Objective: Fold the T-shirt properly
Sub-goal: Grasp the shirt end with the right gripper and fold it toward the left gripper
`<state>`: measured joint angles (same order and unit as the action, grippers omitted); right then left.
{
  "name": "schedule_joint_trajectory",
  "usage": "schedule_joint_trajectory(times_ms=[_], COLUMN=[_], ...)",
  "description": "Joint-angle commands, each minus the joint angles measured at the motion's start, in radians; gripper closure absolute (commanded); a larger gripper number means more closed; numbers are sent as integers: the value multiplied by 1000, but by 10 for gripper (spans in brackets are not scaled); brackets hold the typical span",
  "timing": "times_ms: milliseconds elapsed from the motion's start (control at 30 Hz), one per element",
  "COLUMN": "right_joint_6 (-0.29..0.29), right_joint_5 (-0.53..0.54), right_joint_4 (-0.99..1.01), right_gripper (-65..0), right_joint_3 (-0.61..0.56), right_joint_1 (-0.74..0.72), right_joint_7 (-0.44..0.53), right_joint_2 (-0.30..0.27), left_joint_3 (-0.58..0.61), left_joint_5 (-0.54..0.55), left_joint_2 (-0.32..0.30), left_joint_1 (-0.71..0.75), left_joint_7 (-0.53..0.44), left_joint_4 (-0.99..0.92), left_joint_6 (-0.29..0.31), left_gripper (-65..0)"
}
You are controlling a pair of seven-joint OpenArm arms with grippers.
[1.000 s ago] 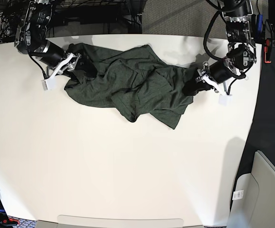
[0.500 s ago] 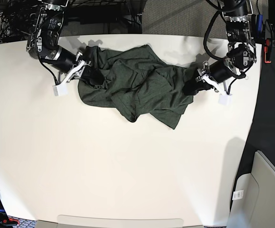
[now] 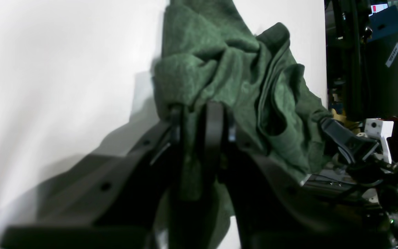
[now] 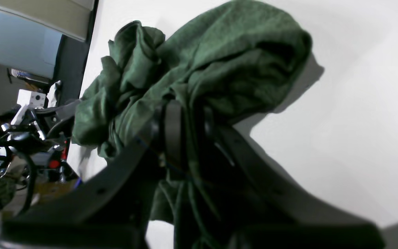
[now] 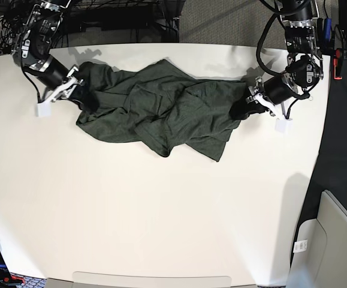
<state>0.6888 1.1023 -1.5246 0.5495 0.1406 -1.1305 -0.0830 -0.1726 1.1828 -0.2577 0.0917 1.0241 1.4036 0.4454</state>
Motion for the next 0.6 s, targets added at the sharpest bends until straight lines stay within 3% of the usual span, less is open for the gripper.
schedule_joint_trajectory(times_ms=[0, 167, 333, 567], right_joint_6=[9, 9, 9, 9], right_joint_5=[37, 46, 51, 46], right_joint_4=[-15, -14, -9, 35], right_gripper=[-27, -27, -27, -27], right_joint_3=[10, 20, 17, -125], right_joint_1=[-8, -19, -58, -161], right_joint_7=[14, 14, 14, 13], right_joint_2=[-14, -33, -25, 93], left_joint_3=[-2, 0, 2, 2], left_joint_5=[27, 29, 29, 19], left_joint_2=[-12, -10, -7, -10], left_joint_1=[-11, -14, -11, -11], left_joint_7=[0, 95, 106, 97], left_joint_4=[19, 27, 49, 41], left_joint_6=[10, 10, 10, 10], left_gripper=[-1, -1, -1, -1])
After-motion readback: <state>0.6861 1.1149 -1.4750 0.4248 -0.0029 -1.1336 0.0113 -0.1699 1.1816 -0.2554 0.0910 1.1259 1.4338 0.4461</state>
